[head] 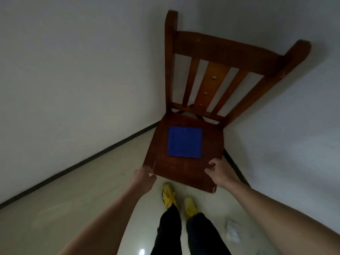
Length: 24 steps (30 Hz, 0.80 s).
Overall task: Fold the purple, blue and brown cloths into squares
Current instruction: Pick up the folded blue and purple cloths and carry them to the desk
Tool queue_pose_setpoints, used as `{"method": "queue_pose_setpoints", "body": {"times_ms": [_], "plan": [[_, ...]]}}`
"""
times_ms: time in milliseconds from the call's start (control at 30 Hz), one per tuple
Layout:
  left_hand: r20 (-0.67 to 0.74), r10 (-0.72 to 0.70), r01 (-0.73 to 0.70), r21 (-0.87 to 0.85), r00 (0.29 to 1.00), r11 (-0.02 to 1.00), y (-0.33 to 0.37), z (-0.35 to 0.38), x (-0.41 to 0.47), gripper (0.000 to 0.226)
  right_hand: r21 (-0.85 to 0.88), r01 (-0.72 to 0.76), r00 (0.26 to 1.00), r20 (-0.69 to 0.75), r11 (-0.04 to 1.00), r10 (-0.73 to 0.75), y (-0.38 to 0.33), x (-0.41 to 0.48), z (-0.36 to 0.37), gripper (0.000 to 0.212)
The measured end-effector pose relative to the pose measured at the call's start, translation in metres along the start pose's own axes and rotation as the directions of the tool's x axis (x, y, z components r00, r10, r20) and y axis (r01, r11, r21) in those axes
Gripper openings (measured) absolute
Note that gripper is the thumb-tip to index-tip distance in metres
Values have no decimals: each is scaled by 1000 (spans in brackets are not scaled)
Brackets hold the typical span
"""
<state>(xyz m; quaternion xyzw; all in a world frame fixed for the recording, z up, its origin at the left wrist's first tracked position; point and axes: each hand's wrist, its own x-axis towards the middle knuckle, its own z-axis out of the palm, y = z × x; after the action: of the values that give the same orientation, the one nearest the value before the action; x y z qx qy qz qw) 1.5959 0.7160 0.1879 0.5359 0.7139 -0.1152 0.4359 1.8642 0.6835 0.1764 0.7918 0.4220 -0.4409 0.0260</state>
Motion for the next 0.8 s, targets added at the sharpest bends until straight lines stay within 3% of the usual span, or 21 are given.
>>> {"method": "queue_pose_setpoints", "body": {"times_ms": [200,333,467,567,633,700,800], "plan": [[2,-115,112,-239,993,964,39,10,116,9,83,-107,993,-32,991,110,-20,115,11,48],[16,-116,115,-341,993,933,48,44,189,8,166,-164,983,-50,972,174,-20,192,38,47],[119,-158,197,-512,980,836,50,79,247,47,356,-269,956,-12,895,292,-10,242,63,60],[162,-147,216,-598,976,772,56,95,270,53,444,-302,940,-6,844,340,-3,262,81,65],[208,-145,246,-627,967,739,56,100,278,44,478,-333,931,27,813,365,-5,266,86,50],[260,-130,276,-675,957,684,54,98,272,21,481,-341,935,82,807,346,-5,263,84,19],[259,-154,298,-730,953,615,44,89,247,16,461,-295,955,136,837,262,-13,244,81,9]]}}
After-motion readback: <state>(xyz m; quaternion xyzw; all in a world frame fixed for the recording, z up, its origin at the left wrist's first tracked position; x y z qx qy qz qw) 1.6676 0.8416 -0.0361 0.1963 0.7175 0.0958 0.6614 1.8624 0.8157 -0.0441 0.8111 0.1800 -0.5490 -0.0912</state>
